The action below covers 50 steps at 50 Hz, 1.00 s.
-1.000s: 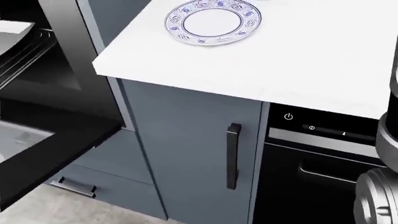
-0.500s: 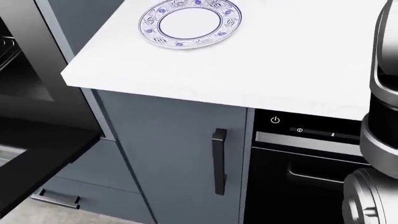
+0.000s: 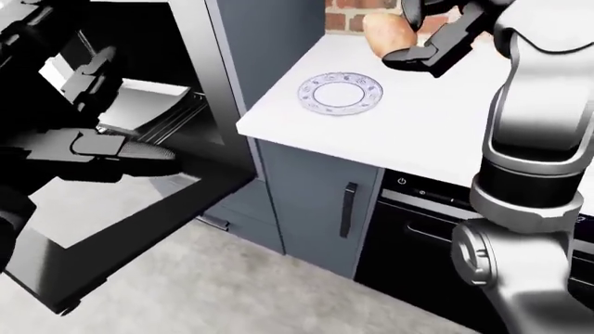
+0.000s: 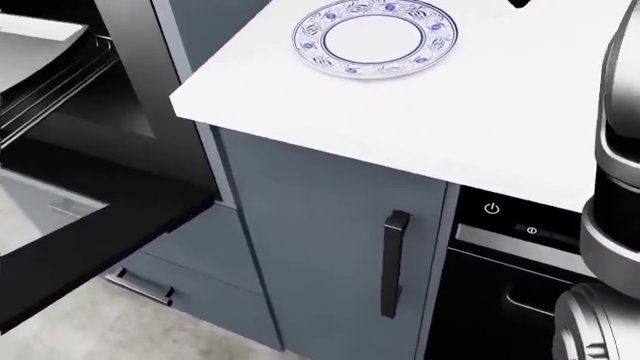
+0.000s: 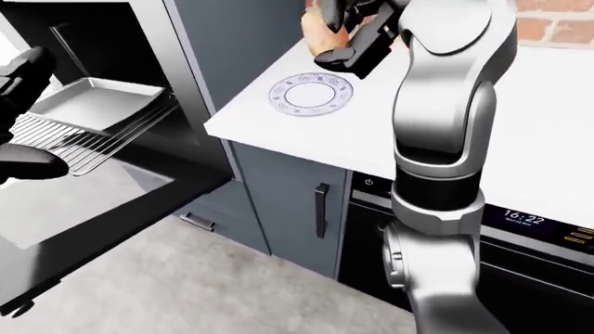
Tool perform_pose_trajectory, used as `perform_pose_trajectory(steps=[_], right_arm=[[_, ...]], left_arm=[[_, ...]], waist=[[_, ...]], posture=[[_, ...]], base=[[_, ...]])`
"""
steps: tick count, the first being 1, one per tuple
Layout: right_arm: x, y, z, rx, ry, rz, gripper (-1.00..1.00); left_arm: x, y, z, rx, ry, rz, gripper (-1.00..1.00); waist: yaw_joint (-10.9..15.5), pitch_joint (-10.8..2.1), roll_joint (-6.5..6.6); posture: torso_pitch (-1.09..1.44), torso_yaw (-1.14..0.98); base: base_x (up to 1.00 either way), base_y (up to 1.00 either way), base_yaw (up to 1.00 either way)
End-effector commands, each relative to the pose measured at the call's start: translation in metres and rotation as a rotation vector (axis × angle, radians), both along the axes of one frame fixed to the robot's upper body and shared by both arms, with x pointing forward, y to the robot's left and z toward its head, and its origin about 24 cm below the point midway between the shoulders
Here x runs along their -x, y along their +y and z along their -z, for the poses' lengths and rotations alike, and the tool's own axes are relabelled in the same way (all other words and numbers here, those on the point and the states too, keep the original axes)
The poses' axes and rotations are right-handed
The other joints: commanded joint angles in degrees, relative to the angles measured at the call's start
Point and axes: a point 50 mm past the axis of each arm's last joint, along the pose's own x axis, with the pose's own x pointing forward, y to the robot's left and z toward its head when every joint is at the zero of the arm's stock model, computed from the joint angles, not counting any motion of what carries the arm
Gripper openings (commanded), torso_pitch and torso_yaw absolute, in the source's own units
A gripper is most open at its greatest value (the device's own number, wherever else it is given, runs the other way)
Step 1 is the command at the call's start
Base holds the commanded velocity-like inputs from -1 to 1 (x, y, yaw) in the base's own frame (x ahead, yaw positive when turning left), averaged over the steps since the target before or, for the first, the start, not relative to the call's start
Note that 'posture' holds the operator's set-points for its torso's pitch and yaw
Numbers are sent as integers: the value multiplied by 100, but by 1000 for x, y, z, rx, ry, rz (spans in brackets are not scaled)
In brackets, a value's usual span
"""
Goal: Pick the sweet potato from the oven and place it on the plate on the counter.
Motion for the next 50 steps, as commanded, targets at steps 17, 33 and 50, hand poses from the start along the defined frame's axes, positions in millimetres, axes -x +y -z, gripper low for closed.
perform_pose_trajectory(steps=[17,33,50], right_arm=[[14,13,-19,22,-106,-33,-100],[13,20,-16,27,-96,-53,-100],[11,21,-17,27,-92,-46,-100]], left_arm=[[10,10,-14,23,-93,-40,100],[13,12,-12,27,-95,-43,100],[13,14,-11,30,-94,-45,100]], waist=[[47,-323,-430],[135,-256,289],[30,-151,-337]], posture=[[0,0],[0,0],[0,0]], base=[[28,0,0],[5,1,24],[0,0,43]])
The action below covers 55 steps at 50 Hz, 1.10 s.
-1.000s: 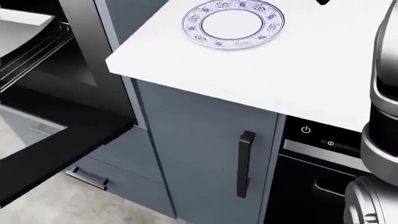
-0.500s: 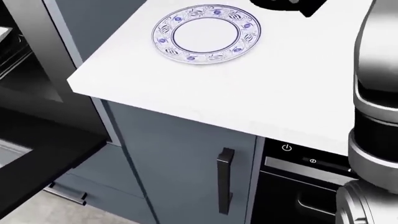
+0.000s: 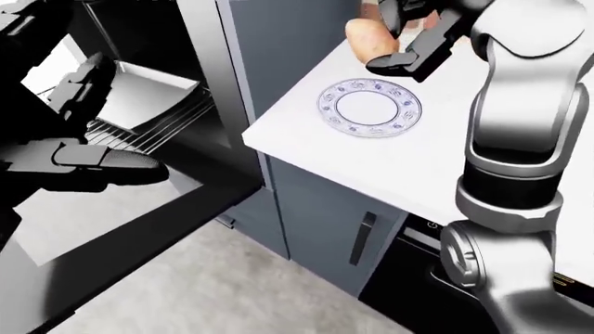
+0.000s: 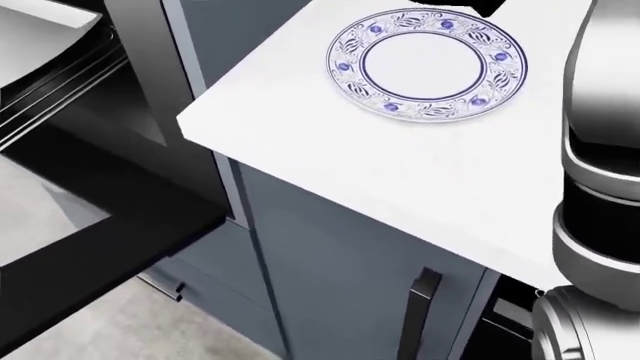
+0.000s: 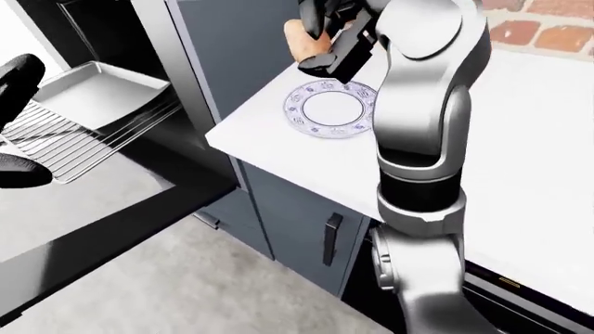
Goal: Pick the sweet potato from the oven and place it on the plate on the counter.
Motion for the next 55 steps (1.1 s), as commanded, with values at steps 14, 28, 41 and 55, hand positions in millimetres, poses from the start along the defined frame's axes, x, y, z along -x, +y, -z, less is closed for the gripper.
perform_pose_trajectory(steps=[14,28,41,55], right_arm=[[-5,6,-14,12,-66,22,-100],[-28,6,-10,73,65,99,-100],[-55,-7,5,84,153,187,-100],[-79,-20,30,43,206,247,-100]], left_arm=[[6,3,-9,11,-86,-28,100],[7,6,1,19,-74,-33,100],[5,5,10,22,-61,-31,100],[4,9,9,24,-64,-36,100]], waist=[[-100,-283,307],[-140,-257,328],[-128,-281,346],[-99,-327,367]], posture=[[0,0],[0,0],[0,0],[0,0]], base=[[0,0,0],[0,0,0],[0,0,0],[0,0,0]])
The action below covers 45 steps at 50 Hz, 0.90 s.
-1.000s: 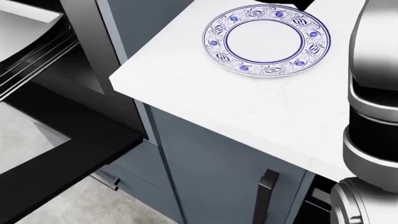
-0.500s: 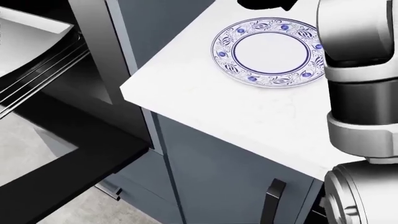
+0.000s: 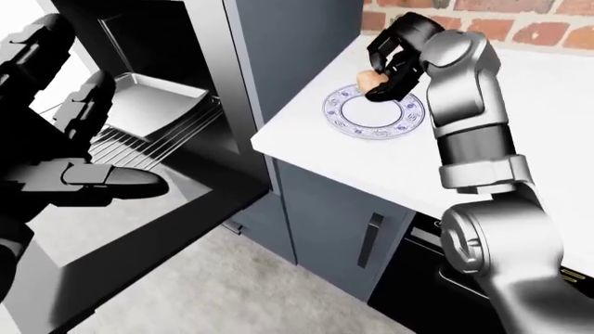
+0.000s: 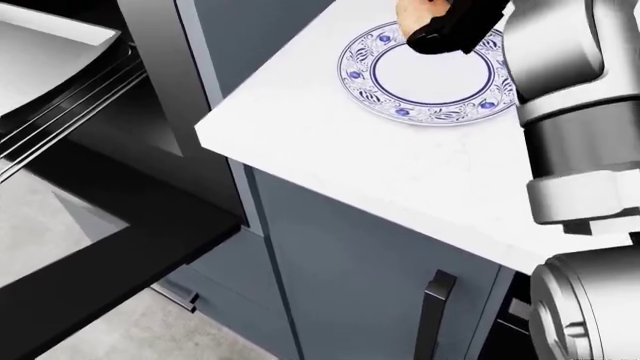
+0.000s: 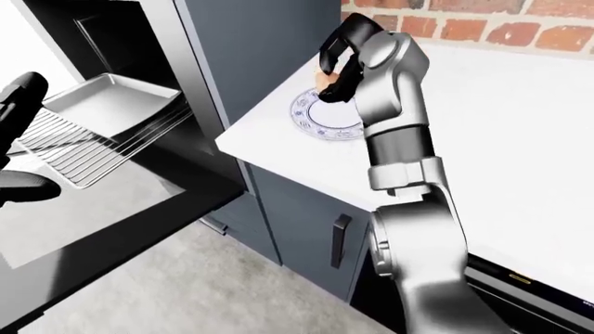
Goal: Pick the sweet potato from the oven and place it on the plate on the counter.
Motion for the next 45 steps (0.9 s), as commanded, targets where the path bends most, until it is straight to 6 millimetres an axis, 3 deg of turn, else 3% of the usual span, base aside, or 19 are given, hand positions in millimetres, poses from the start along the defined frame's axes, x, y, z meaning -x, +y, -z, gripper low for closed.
perform_pose_trajectory(steps=[1,12,22,26,43,45], right_arm=[[6,2,-32,-1,-142,-1,-100],[-11,-1,-17,-5,-124,43,-100],[-15,0,-22,-5,-116,59,-100],[-19,1,-8,5,-86,61,-100],[-24,-4,12,13,-71,106,-100],[-24,-3,12,18,-67,104,-91]], left_arm=[[4,2,-10,-2,-62,-19,100],[4,5,-13,-2,-65,-21,100],[5,6,-13,-2,-66,-22,100],[5,7,-13,-2,-66,-25,100],[4,11,-10,4,-65,-32,100],[4,11,-11,4,-65,-31,100]], waist=[[-2,-169,-2],[2,-192,18],[8,-199,17],[5,-196,15],[20,-205,-4],[19,-205,-5]], posture=[[0,0],[0,0],[0,0],[0,0],[0,0],[0,0]], base=[[0,0,0],[0,0,0],[0,0,0],[0,0,0],[0,0,0],[0,0,0]])
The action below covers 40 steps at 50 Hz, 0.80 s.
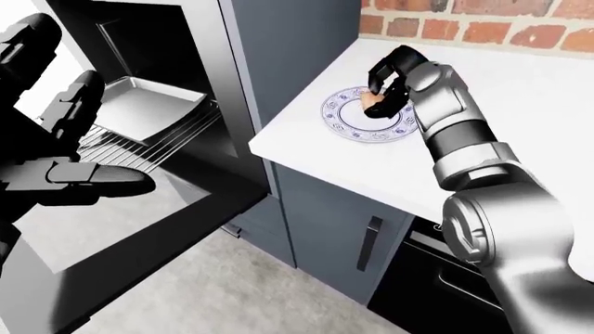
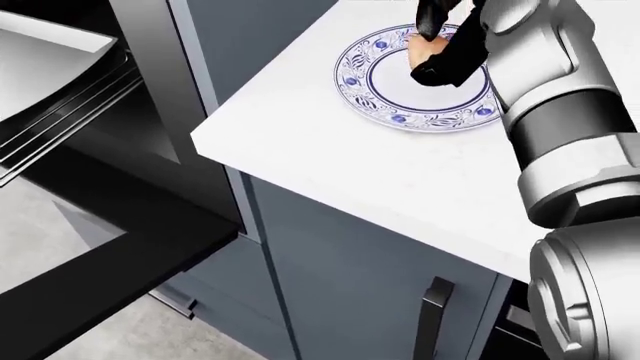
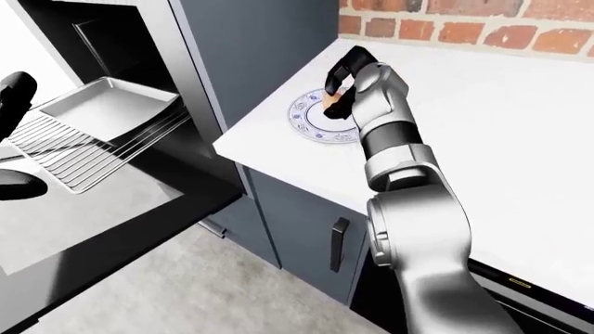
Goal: Pick the sweet potato from the oven and place it on the plate on the counter.
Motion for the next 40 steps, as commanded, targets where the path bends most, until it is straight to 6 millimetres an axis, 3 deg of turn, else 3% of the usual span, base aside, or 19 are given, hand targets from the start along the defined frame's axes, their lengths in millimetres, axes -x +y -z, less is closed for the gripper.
perform_pose_trajectory(steps=[1,3,8,16,33,40], right_arm=[[2,7,-34,14,-127,-28,-91],[2,7,-32,18,-123,-29,-87],[1,7,-24,25,-108,-31,-36],[1,6,-18,36,-99,-32,-7],[0,-1,-10,66,-98,-15,-1],[3,-4,-31,72,-131,-19,3]], left_arm=[[4,1,-11,-3,-63,-15,100],[4,1,-10,-2,-63,-15,100],[5,3,-11,-2,-64,-17,100],[5,3,-12,-3,-66,-17,100],[6,3,-13,-5,-66,-15,100],[6,3,-12,-3,-66,-15,100]], waist=[[0,-172,1],[-1,-171,2],[-2,-172,5],[3,-175,8],[1,-185,4],[10,-185,0]], posture=[[0,0],[0,0],[0,0],[0,0],[0,0],[0,0]], base=[[0,0,0],[0,0,0],[0,0,0],[0,0,0],[0,0,0],[0,0,0]])
